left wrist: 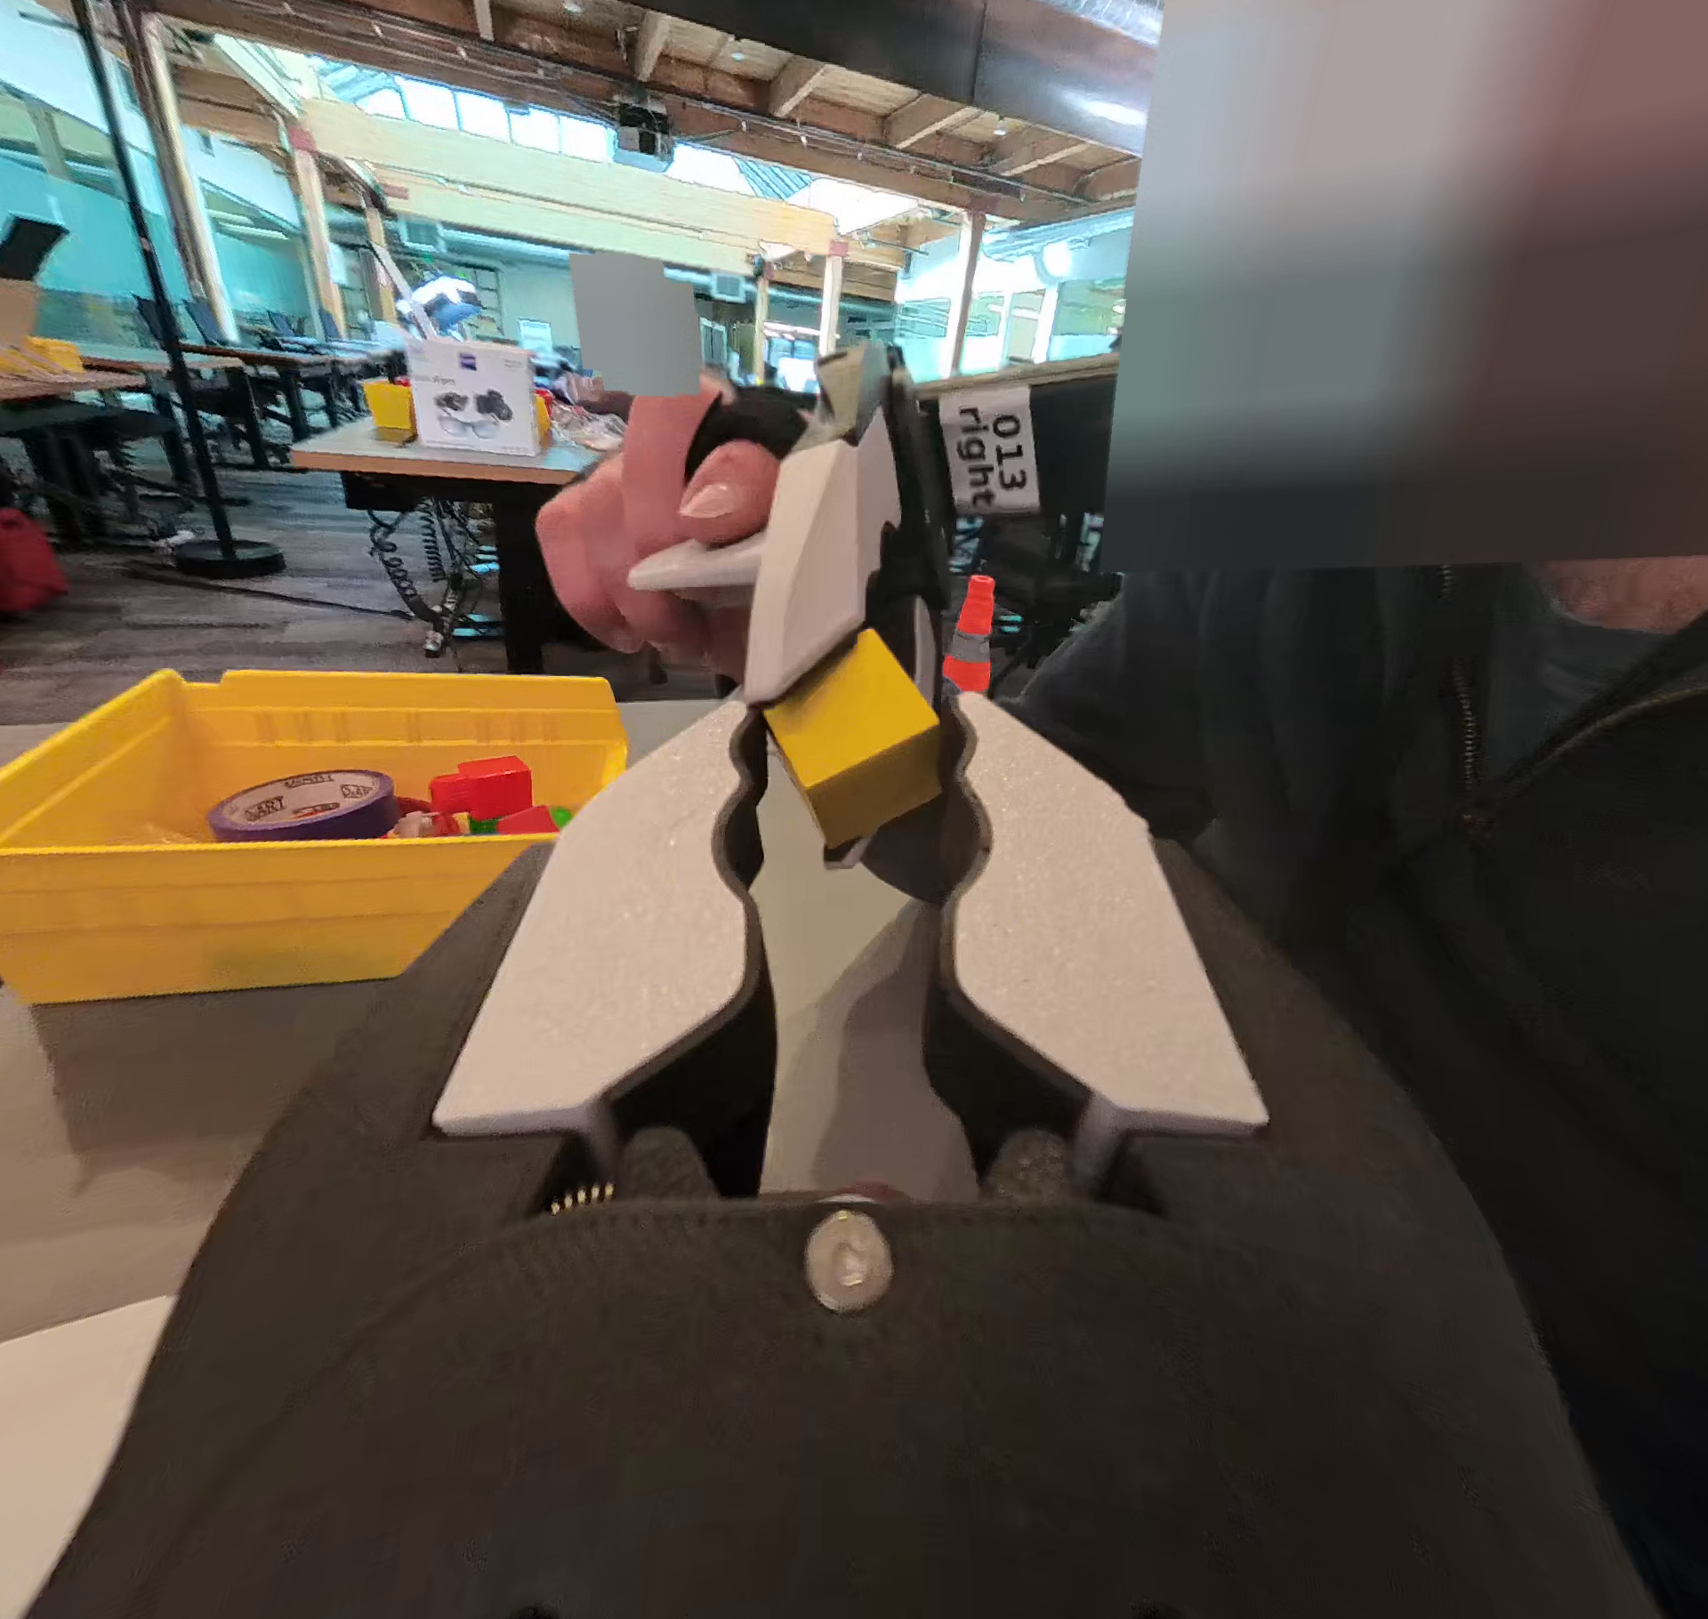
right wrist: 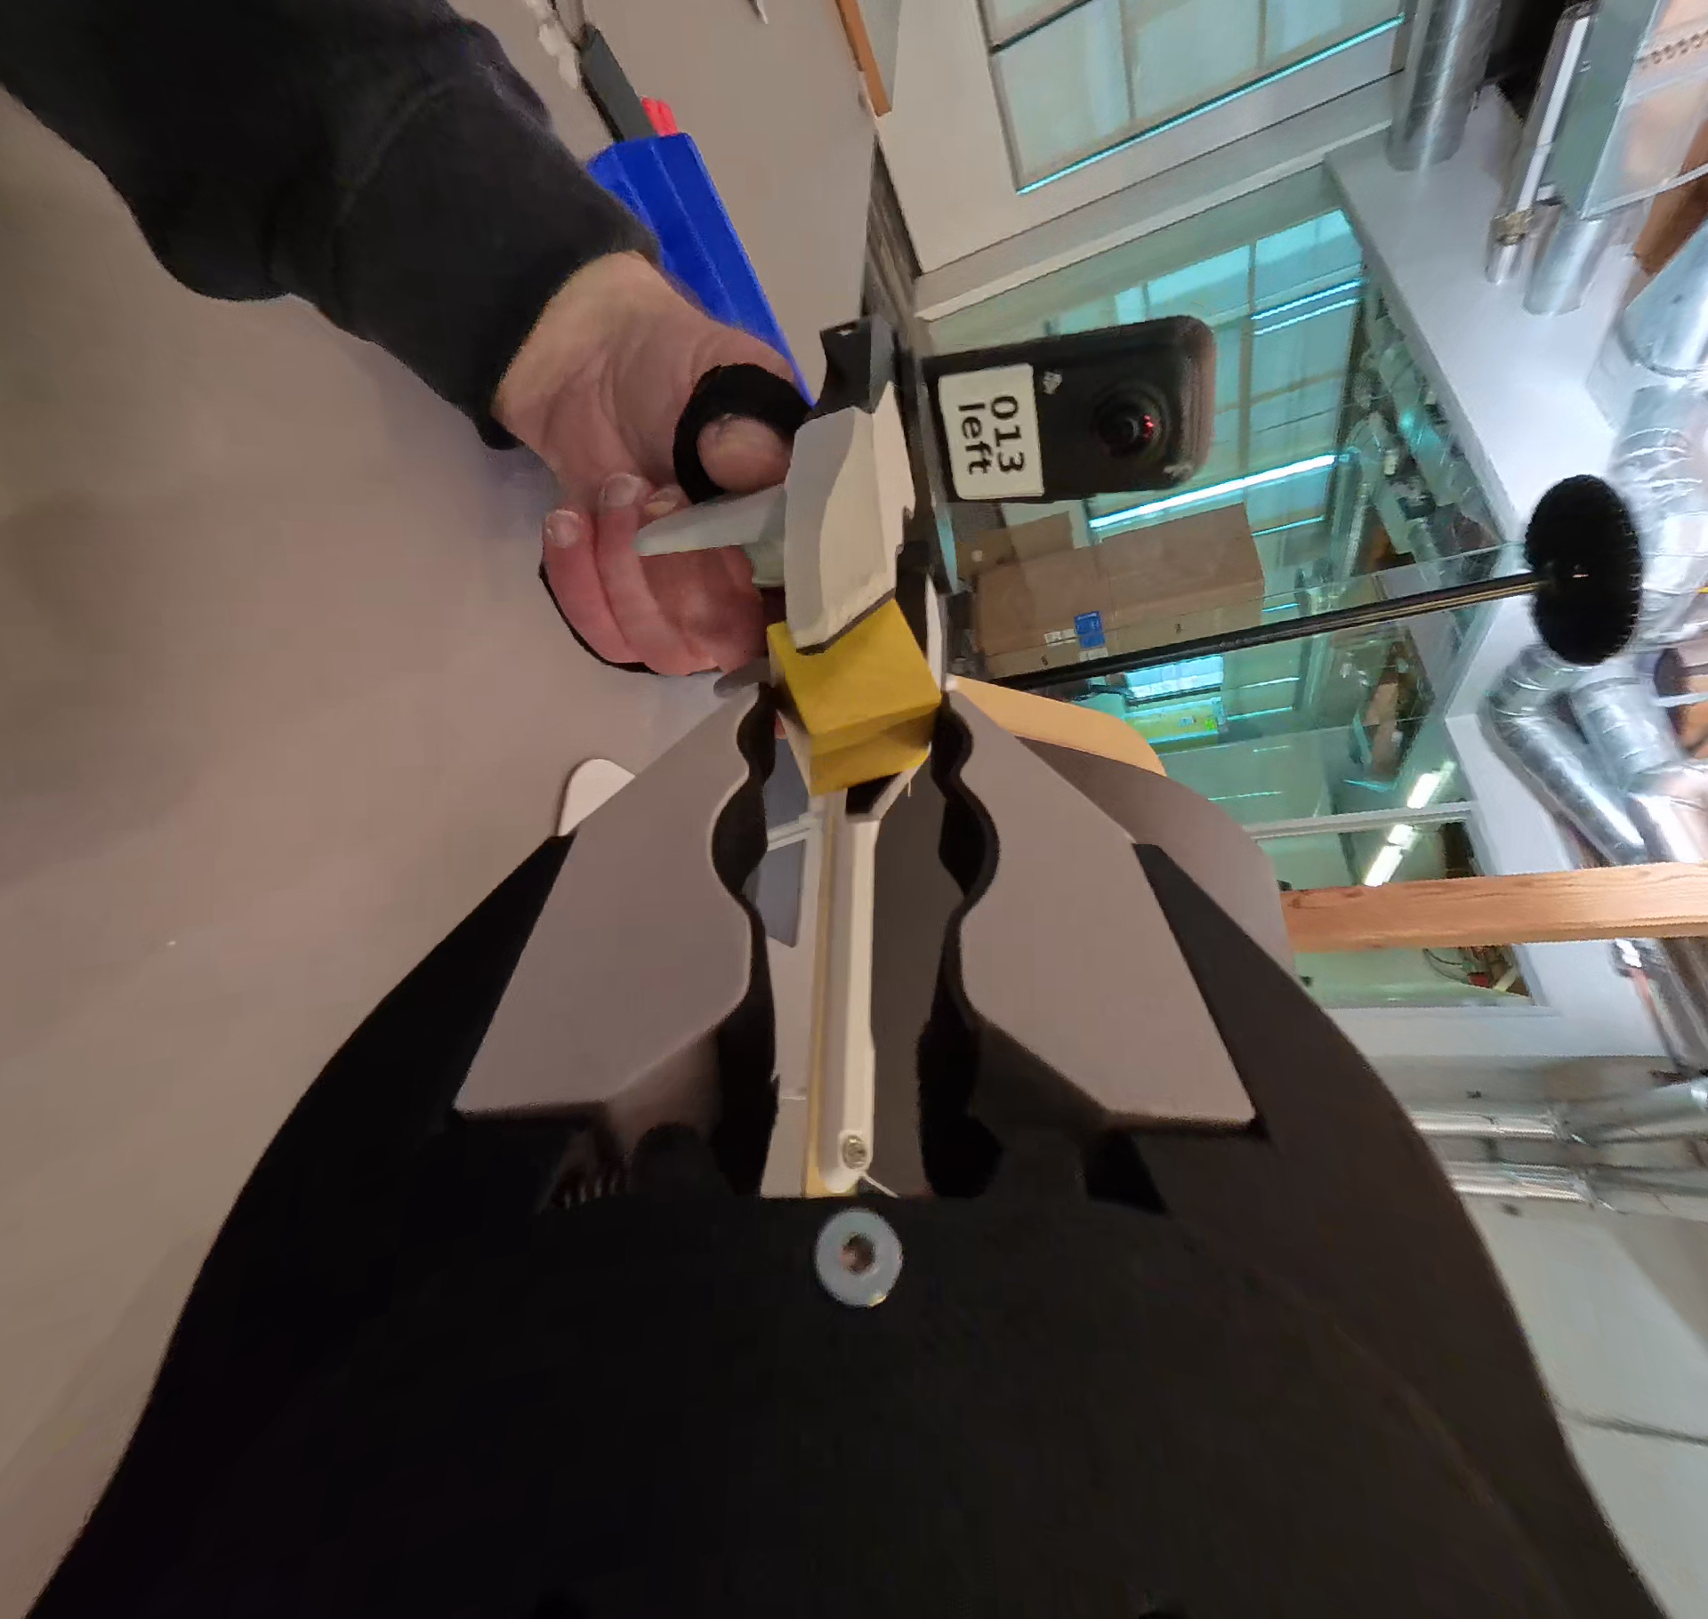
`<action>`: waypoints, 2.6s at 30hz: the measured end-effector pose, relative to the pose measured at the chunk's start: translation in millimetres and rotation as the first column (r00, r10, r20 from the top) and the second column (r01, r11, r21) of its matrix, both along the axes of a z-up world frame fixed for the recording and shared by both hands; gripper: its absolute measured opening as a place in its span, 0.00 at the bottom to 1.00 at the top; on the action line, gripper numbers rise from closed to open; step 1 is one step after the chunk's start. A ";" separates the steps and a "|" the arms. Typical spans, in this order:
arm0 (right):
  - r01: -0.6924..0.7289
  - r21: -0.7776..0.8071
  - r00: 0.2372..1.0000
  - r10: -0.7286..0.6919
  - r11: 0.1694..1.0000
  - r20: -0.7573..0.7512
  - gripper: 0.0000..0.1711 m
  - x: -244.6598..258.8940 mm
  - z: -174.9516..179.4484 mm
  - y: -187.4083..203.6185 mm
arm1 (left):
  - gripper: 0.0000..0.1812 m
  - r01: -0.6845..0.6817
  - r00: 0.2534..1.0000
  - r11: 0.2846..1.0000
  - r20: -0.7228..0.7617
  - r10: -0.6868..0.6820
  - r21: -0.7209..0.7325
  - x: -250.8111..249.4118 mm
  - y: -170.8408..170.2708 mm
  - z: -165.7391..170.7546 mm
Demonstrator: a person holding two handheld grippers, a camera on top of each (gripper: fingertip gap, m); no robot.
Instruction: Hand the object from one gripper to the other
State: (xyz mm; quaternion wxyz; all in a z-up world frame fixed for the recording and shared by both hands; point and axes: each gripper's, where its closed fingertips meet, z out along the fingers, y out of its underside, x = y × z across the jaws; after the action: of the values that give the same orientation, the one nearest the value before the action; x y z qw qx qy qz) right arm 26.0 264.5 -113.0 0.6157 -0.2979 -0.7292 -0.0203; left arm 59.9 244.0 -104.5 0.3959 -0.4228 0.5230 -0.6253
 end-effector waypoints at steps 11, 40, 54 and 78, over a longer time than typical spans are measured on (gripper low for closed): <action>-0.022 -0.140 0.999 0.018 0.990 -0.031 0.15 0.9 -1.3 0.7 | 0.21 0.039 0.999 0.999 -0.009 -0.039 -0.012 -2.3 -2.2 -6.4; -0.207 -0.964 0.976 0.106 0.168 -0.191 0.15 25.0 -19.1 -3.6 | 0.17 -0.257 0.699 -0.144 0.287 0.655 0.956 18.3 30.0 -16.0; -0.150 -0.529 0.970 0.022 0.835 -0.242 0.30 32.5 19.7 15.6 | 0.16 -0.508 0.780 0.643 -0.009 0.625 0.573 1.5 47.6 -2.4; 0.082 -0.173 0.997 -0.083 0.981 0.002 0.14 20.9 -1.6 19.0 | 0.21 -0.152 0.982 0.980 -0.136 0.135 -0.128 10.3 28.3 -12.8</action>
State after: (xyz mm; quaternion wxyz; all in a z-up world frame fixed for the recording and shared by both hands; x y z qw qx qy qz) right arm 46.8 283.5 -114.6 0.5879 -0.3802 -0.7137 0.0185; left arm 70.2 272.3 -117.3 0.3760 -0.5245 0.4708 -0.6015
